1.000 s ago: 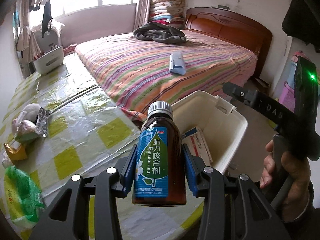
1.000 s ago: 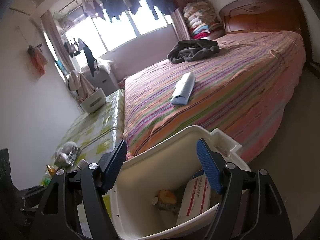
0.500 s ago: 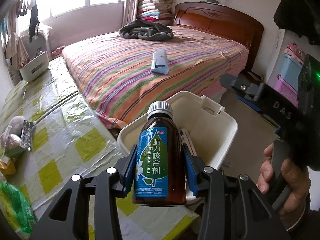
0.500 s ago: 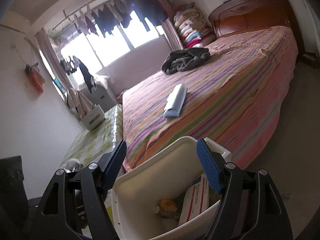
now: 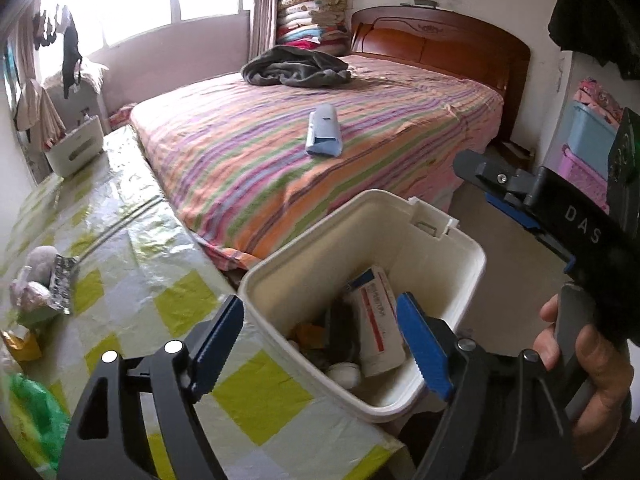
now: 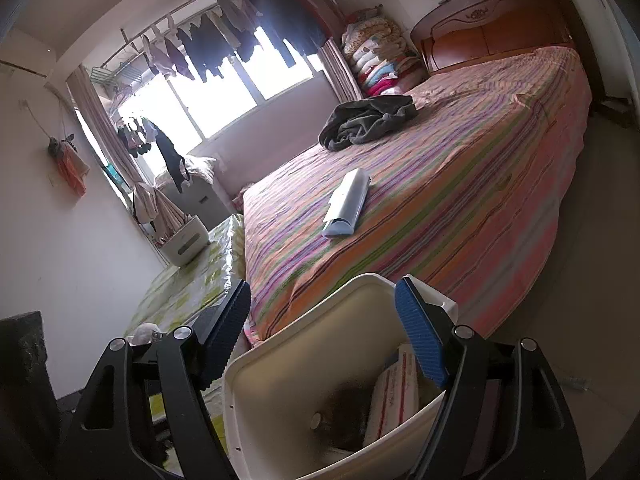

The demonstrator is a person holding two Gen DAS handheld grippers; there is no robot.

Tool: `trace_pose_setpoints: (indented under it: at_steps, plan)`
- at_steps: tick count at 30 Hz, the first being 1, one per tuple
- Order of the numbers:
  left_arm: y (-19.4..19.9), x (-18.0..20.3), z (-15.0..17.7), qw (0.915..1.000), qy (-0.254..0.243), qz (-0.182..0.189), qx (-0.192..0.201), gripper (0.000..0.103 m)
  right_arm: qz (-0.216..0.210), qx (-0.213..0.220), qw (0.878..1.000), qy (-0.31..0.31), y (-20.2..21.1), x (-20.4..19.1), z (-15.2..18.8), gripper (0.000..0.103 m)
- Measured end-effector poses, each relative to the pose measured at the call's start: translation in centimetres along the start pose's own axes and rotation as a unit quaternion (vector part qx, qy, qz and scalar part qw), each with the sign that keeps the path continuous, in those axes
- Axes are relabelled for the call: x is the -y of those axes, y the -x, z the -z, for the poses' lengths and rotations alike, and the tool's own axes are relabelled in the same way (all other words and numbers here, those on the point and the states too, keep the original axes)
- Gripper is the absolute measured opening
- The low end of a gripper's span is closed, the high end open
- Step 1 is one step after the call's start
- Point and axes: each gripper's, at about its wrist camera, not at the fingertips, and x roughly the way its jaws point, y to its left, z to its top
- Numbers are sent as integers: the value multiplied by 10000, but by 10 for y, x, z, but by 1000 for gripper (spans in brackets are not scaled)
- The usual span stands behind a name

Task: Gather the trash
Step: 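Carry the medicine bottle over the white bin and open the left tool, then move the left tool back to the table toward the green wet-wipes pack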

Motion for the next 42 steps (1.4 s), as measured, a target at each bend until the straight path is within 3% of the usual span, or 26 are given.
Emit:
trace_pose_setpoints:
  at_steps: [4, 11, 28, 36, 42]
  plan:
    - [14, -15, 0, 9992, 63, -333, 204, 77, 0, -11, 10000, 0, 0, 0, 1, 73]
    - [31, -44, 5, 9977, 365, -479, 302, 77, -74, -120, 9999, 96, -6, -13, 6, 73]
    - [55, -103, 34, 9913, 932, -886, 285, 77, -313, -489, 9973, 444, -24, -52, 22, 73]
    - [71, -120, 48, 9880, 890, -1219, 330, 77, -476, -688, 9946, 612, -31, -71, 32, 74]
    - [84, -152, 65, 9814, 1160, -1509, 258, 77, -554, -855, 9919, 758, -40, -86, 41, 74]
